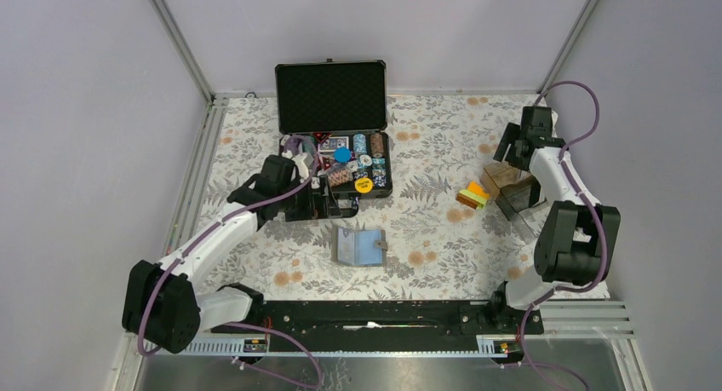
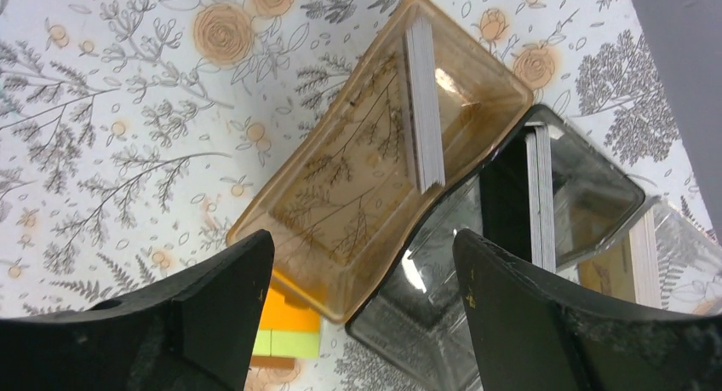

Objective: Put the credit cards into the card holder
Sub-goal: Pick up the credit card from the storage box.

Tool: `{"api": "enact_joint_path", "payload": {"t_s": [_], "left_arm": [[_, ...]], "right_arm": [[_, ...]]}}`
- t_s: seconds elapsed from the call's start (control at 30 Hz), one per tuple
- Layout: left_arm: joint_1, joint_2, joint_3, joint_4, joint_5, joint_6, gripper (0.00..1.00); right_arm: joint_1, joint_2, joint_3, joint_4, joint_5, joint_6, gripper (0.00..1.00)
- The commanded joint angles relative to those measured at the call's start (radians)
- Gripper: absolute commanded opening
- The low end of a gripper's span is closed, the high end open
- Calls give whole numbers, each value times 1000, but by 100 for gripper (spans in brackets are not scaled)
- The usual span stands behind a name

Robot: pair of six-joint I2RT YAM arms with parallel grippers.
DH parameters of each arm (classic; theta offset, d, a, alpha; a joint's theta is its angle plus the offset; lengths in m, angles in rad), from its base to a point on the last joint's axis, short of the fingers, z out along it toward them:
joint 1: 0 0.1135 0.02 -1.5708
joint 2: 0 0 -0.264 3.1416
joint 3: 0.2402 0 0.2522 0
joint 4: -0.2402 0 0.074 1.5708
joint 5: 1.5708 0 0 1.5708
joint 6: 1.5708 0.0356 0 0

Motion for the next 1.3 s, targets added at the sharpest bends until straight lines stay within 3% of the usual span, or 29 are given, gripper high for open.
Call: {"api": "enact_joint_path", "payload": {"t_s": [0.0, 0.57, 1.27], "left_arm": [[-10, 37, 48, -8, 41, 65, 98], [-84, 172, 49, -38, 64, 67, 98], [-111, 215, 55, -38, 85, 65, 92]], "right_arm": [[-29, 66, 91, 0, -6, -51, 83], [-53, 266, 204, -16, 123, -112, 66], [-53, 324, 231, -38, 200, -131, 47]]}}
